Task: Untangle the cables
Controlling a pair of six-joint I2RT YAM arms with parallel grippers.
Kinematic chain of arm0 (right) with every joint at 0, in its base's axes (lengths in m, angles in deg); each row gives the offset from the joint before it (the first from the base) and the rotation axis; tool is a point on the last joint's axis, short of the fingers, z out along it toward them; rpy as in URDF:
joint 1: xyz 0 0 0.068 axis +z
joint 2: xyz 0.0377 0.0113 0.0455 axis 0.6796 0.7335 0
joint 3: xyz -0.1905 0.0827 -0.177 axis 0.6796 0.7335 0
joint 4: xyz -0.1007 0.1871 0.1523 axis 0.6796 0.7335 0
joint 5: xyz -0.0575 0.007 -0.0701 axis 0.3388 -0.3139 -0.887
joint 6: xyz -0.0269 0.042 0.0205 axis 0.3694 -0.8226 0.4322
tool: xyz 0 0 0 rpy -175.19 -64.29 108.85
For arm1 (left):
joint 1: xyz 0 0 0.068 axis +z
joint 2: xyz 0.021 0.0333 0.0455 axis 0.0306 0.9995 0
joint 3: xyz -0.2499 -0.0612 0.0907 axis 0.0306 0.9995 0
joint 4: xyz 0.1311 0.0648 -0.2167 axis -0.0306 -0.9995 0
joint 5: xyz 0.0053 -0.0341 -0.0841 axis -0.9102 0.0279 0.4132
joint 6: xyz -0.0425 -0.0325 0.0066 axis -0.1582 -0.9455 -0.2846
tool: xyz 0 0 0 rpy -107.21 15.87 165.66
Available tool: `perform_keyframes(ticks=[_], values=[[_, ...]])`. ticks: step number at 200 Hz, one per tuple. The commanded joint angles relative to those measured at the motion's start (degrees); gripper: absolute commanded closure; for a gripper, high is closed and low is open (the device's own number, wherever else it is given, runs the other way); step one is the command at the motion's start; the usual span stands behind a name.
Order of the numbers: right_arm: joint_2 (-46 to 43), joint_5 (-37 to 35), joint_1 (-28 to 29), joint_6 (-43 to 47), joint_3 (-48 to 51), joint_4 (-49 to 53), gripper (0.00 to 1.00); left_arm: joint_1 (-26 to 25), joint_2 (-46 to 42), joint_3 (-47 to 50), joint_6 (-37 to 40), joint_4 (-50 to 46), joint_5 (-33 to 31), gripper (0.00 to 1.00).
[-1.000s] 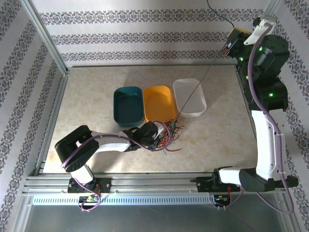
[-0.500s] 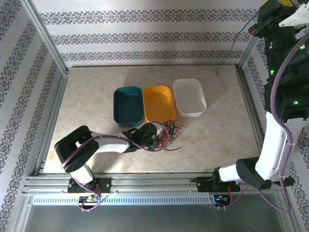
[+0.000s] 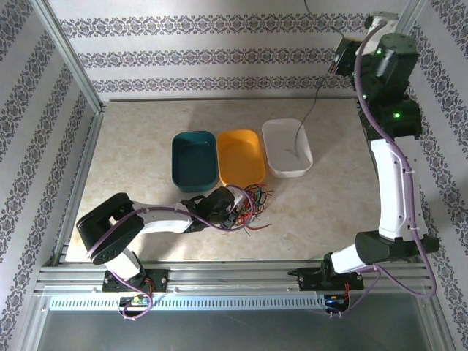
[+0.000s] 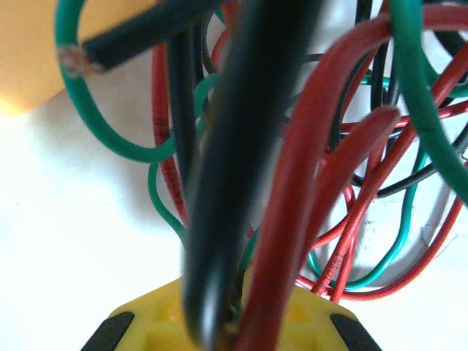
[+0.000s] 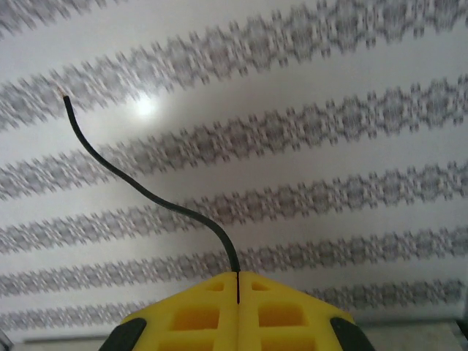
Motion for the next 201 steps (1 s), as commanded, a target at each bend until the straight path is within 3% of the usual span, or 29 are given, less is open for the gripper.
perform_keyframes(ticks=[1,62,125,201], values=[[-2.33,-2.36,0.00,1.56,5.96,-3.61,1.00,-0.49,-1.04,1.34,1.01,-1.12,-1.40,1.00],[-3.67,-2.28,1.07,-0.49,19.46,-8.38,1.00,-0.48,-1.04,1.34,0.83,-1.38,-1.86,1.00],[-3.92,-6.23,2.38,-0.64,24.16,-8.85,1.00,-0.48,-0.51,0.90,0.83,-1.39,-1.75,1.00],[1.92,-10.06,7.38,-6.07,37.71,-10.61,1.00,-0.48,-0.80,0.82,1.10,-1.80,-1.33,1.00]])
